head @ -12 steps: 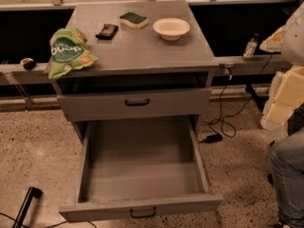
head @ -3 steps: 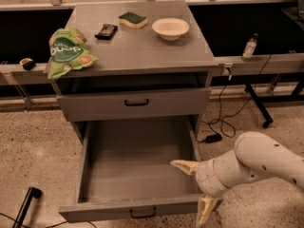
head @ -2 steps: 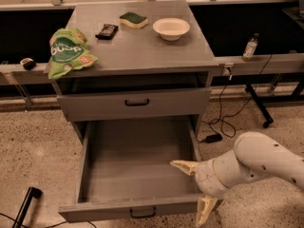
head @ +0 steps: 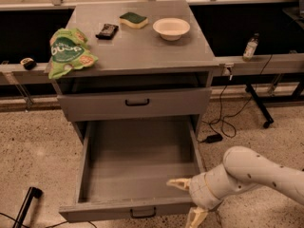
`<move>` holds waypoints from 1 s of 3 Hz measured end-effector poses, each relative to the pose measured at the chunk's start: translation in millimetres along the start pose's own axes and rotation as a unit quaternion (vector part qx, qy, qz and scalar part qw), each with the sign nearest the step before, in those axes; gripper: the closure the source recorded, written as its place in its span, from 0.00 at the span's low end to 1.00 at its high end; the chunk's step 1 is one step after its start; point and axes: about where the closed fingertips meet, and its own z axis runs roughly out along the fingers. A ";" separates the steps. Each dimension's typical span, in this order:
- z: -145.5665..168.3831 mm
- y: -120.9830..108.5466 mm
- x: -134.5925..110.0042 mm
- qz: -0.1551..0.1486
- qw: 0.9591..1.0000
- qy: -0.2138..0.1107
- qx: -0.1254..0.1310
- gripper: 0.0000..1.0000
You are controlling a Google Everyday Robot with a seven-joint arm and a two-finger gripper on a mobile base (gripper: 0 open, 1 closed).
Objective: Close middle drawer
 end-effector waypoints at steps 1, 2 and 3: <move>26.3 16.4 9.9 0.036 0.999 0.001 0.005 0.39; 45.9 28.1 20.0 0.066 0.998 0.005 0.019 0.61; 66.0 32.3 25.6 0.081 0.997 -0.008 0.016 0.86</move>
Offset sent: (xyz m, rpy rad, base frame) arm -0.0369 0.0092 -0.0795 -0.0257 0.0727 -0.2192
